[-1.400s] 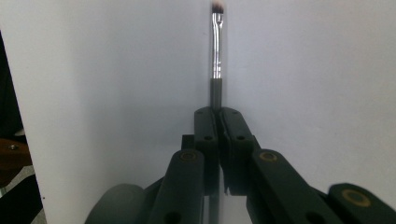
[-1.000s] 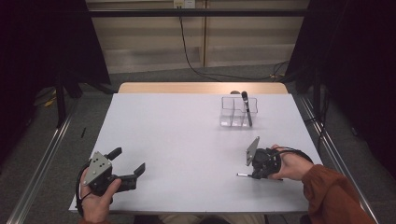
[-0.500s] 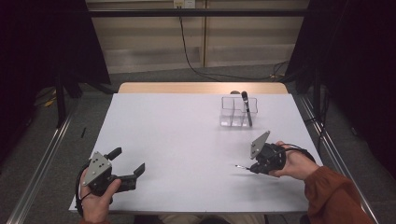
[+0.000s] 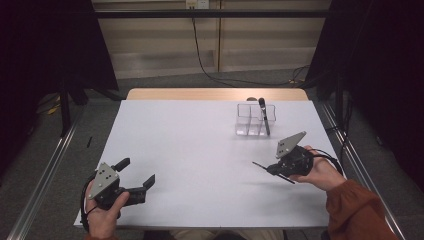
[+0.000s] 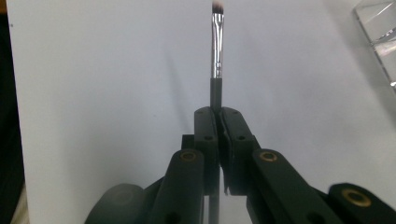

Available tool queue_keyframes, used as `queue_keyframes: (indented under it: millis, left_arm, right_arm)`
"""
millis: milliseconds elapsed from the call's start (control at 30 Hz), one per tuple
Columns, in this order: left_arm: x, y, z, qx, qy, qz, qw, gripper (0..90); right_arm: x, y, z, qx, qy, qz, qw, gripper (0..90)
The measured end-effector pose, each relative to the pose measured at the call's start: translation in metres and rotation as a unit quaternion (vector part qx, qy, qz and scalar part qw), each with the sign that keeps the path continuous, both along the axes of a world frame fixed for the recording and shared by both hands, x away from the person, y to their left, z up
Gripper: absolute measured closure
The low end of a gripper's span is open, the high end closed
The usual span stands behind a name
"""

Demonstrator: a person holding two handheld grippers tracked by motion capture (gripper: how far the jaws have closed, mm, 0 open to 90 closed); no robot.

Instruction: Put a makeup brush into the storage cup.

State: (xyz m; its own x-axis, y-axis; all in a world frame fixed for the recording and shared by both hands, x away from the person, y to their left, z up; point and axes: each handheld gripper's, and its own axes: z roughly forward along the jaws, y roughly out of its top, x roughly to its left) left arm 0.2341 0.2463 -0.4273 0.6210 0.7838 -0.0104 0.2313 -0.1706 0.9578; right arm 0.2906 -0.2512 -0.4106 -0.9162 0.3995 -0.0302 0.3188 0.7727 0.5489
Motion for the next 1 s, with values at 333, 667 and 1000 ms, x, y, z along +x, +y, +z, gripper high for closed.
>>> queue_keyframes:
  millis: [333, 667, 1000]
  left_arm:
    - [0.001, 0.0, 0.0, 0.0, 0.002, -0.001, 1.0, 3.0]
    - [0.001, 0.001, -0.001, -0.002, 0.005, -0.001, 1.0, 3.0]
    - [0.001, 0.002, -0.001, -0.003, 0.003, 0.0, 1.0, 3.0]
  right_arm:
    - [-0.001, -0.011, 0.004, 0.093, -0.024, -0.057, 0.9937, 86.2]
    - [-0.001, -0.018, 0.004, 0.172, -0.049, -0.107, 0.9781, 86.2]
    - [0.003, -0.02, -0.006, 0.208, -0.069, -0.148, 0.9645, 86.2]
